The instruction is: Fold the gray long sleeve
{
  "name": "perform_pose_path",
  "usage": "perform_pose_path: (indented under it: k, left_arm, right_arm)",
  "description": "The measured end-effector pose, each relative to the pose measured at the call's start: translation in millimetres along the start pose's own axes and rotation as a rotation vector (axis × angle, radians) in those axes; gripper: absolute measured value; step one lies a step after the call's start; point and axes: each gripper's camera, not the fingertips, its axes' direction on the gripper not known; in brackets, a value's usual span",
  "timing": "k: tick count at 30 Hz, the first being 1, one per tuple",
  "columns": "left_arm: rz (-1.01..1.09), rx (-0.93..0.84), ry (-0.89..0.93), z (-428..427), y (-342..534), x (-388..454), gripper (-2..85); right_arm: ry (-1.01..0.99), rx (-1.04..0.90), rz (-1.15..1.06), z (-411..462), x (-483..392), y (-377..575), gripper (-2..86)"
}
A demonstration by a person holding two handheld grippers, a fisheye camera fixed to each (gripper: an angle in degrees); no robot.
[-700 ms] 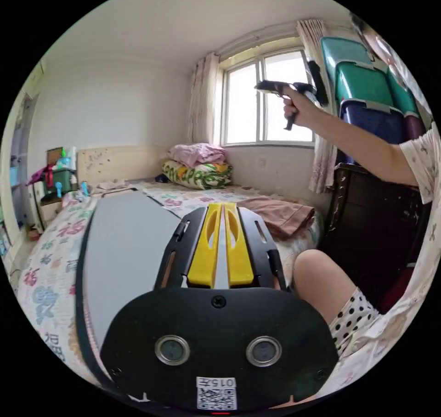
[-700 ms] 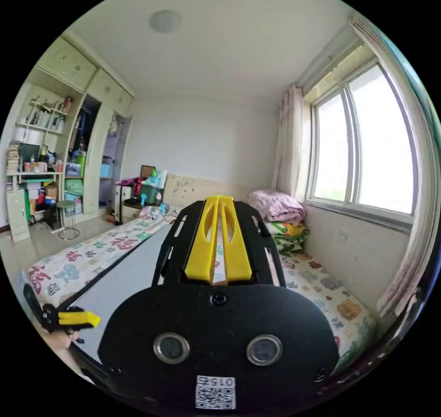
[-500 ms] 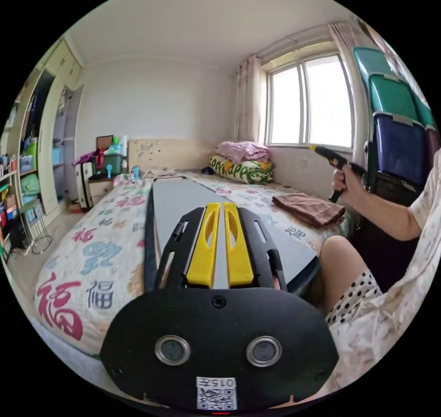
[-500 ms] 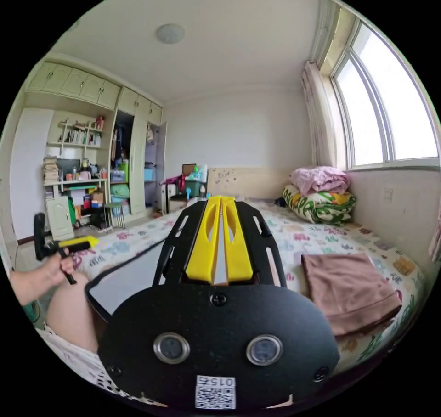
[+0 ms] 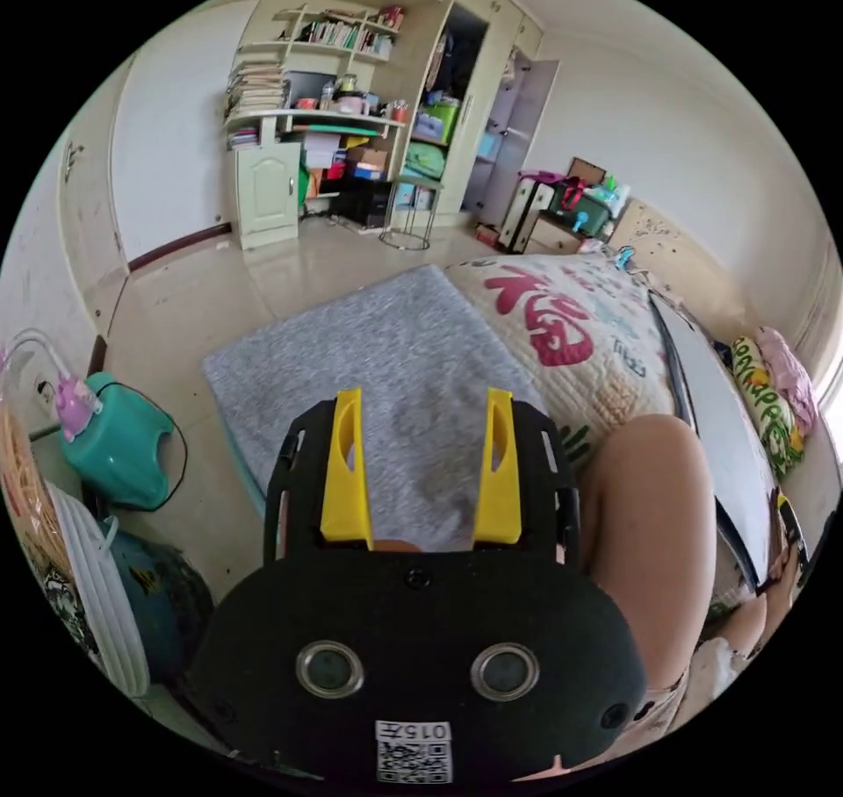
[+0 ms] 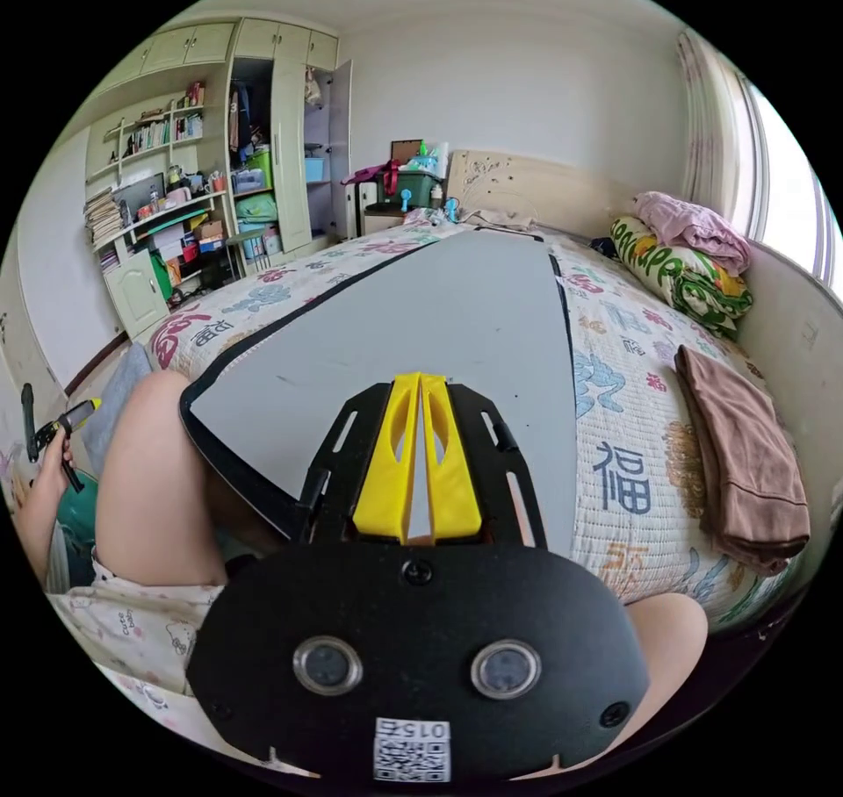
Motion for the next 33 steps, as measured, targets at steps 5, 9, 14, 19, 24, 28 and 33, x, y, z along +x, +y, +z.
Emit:
perform_pose_path:
  k: [5,9,14,19,24,28,33]
  left_arm:
    - [-0.197,-0.046,-0.210,16.7,51.2,-67.3,17.7]
    - [-0.487,0.069,-0.127,17.5,82.6,-162.3,17.6]
    - [-0.736,0.172,0.064,44.5,112.2,-234.3,17.5]
    - [-0.793,0.131,0.103,78.6,139.4,-243.1,10.3]
    - [-0.531,0.345,0.171,30.5,170.6,-191.5,5.3]
    - [-0.335,0.414,0.487,5.6,185.1,-132.1,5.1]
    - [-0.004,0.332,0.668,-5.1,205.4,-11.3,5.1]
  right_arm:
    - [-0.016,-0.008,0.011,30.5,0.6,-5.2,-1.0]
    - [-0.029,-0.052,-0.018,72.1,0.8,-10.8,-1.0]
    - [-0.114,-0.079,0.012,122.5,3.1,-25.0,-1.0]
    - [-0.174,-0.048,-0.060,150.1,-7.2,-42.6,-1.0]
    - [-0.178,-0.045,-0.157,175.3,5.3,-58.8,-1.0]
    - [-0.248,-0.049,-0.233,188.4,5.8,-79.9,-1.0]
    - [-0.596,-0.080,-0.270,217.5,-27.7,-126.2,0.4]
